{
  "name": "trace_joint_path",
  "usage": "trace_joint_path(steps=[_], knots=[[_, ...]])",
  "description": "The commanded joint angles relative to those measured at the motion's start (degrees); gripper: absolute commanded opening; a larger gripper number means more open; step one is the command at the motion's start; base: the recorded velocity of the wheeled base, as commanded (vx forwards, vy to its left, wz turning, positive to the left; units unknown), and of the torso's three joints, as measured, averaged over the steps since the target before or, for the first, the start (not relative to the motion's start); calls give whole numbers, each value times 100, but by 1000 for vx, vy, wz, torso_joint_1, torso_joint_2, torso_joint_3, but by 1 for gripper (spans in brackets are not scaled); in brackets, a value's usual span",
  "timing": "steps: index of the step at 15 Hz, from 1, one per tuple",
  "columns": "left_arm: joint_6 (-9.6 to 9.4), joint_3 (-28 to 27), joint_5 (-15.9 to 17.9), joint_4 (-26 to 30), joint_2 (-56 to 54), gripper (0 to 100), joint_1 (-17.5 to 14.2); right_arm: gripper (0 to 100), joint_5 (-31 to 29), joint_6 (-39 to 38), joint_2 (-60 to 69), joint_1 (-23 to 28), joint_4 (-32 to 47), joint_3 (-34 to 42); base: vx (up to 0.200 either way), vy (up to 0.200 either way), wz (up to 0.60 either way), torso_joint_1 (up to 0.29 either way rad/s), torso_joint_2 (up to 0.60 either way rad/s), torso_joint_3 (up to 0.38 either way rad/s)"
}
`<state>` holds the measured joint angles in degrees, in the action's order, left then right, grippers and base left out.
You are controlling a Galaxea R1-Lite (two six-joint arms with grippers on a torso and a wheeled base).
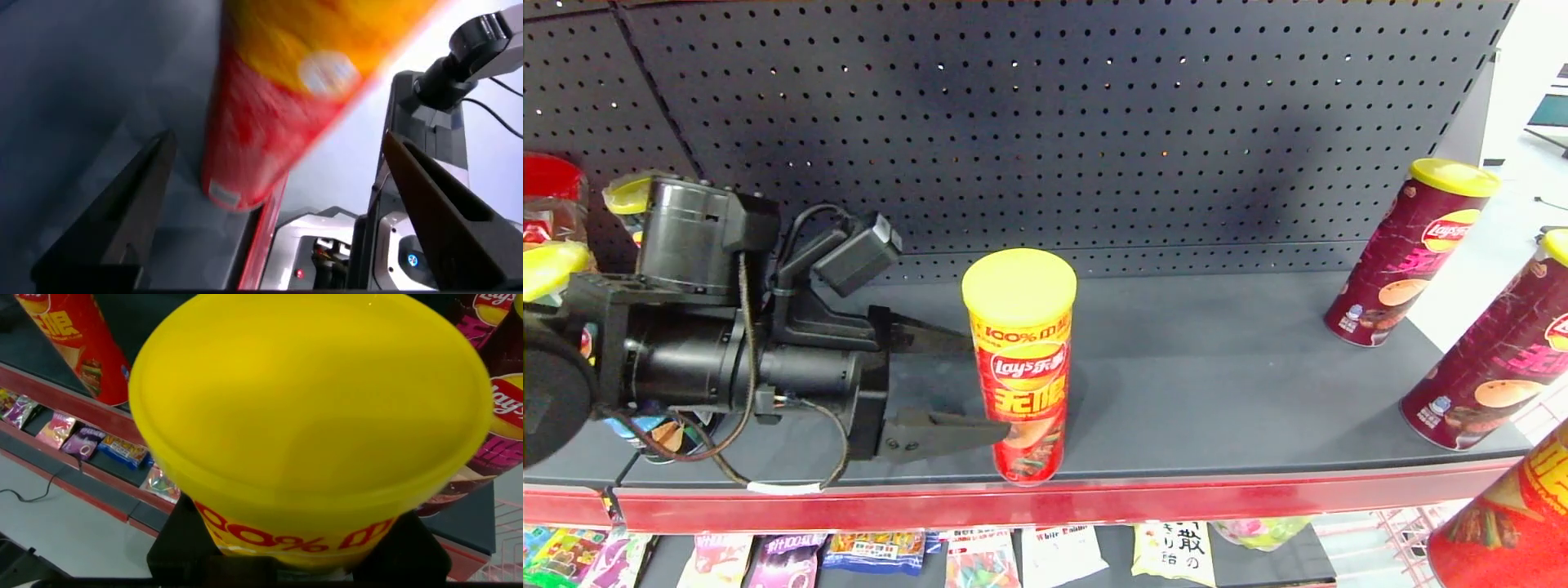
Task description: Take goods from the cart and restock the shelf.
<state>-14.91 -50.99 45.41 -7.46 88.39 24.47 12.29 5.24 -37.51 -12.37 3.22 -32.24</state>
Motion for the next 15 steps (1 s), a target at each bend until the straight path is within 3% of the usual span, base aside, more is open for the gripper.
trace_joint_path(steps=[1, 3, 4, 5, 6, 7, 8, 9, 10, 11, 12, 15], knots=[[-3, 415, 3, -1, -543, 100, -258, 0, 2, 3, 16, -2, -5, 34, 0, 0, 0, 0, 0, 0], [6, 801, -76, -1, -1008, 100, -381, 0, 2, 3, 16, -2, 12, 52, 0, 0, 0, 0, 0, 0], [6, 1039, -393, -1, -1290, 100, -434, 0, -7, 12, 24, -2, -14, 157, 0, 0, 0, 0, 0, 0], [23, 1346, -946, -1, -1676, 100, -443, 0, -7, 21, 121, -2, -14, 306, 0, 0, 0, 0, 0, 0], [23, 1461, -1131, -1, -1817, 100, -443, 0, -7, 21, 174, -2, -14, 359, 0, 0, 0, 0, 0, 0], [58, 1944, -2405, -19, -2573, 100, -452, 0, -60, 30, 438, 16, -14, 605, 0, 0, 0, 0, 0, 0], [76, 2032, -3126, -19, -2836, 100, -452, 0, -192, 30, 508, 42, -14, 632, 0, 0, 0, 0, 0, 0], [67, 2111, -4462, -19, -3170, 100, -452, 0, -455, 30, 517, 104, -23, 605, 0, 0, 0, 0, 0, 0], [76, 2155, -5534, -19, -3469, 100, -452, 0, -684, 21, 499, 148, -23, 579, 0, 0, 0, 0, 0, 0], [137, 2322, -6044, -19, -3698, 100, -452, 0, -798, 30, 517, 148, -23, 579, 0, 0, 0, 0, 0, 0], [375, 2436, -6070, -27, -3900, 100, -452, 0, -798, 38, 508, 148, -41, 623, 0, 0, 0, 0, 0, 0], [445, 2709, -6352, -19, -4585, 100, -452, 0, -789, 47, 517, 139, -32, 517, 0, 0, 0, 0, 0, 0]])
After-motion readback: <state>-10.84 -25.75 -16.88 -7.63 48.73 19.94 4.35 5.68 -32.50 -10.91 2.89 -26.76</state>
